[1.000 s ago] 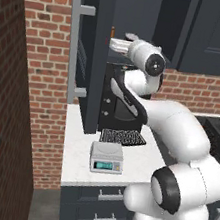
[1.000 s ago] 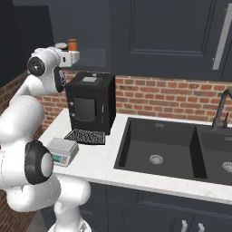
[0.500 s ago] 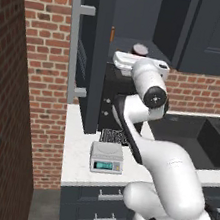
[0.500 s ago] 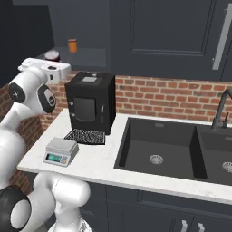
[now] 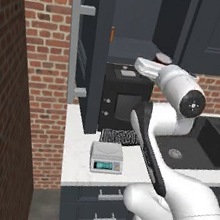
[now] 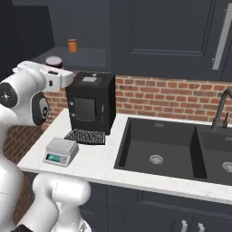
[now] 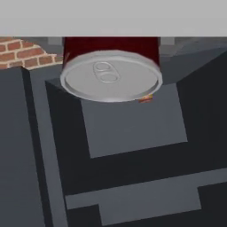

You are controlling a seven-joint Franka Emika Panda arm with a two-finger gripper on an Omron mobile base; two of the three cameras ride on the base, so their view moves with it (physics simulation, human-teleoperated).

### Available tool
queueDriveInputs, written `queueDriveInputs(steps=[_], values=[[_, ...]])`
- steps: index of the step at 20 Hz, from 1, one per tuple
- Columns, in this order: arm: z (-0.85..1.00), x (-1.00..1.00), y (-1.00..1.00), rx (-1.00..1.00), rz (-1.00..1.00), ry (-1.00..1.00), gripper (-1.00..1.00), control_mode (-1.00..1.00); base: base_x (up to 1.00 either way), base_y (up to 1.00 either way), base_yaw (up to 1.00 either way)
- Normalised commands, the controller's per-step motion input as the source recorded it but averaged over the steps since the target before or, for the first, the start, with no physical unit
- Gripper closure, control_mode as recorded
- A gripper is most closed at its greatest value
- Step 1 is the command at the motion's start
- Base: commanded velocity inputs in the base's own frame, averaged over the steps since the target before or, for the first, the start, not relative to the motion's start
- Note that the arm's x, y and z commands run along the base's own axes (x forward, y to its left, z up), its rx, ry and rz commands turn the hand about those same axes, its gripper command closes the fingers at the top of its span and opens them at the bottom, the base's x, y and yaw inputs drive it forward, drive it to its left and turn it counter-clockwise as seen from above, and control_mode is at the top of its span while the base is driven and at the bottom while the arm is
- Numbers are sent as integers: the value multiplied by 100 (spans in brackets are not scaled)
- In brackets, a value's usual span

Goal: Pick the canned food and place it on the digital scale for weighing, and close the cabinet.

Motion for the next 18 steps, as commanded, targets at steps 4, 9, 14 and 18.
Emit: queueDriveInputs(steps=[4,9,14,18], values=[[3,-46,-38,0,25,18,100,-100,0,0,0],[-4,-58,-46,0,34,12,100,-100,0,0,0],[-23,-68,-42,0,35,0,100,-100,0,0,0],[-54,-20,-4,0,35,-4,100,-100,0,0,0]])
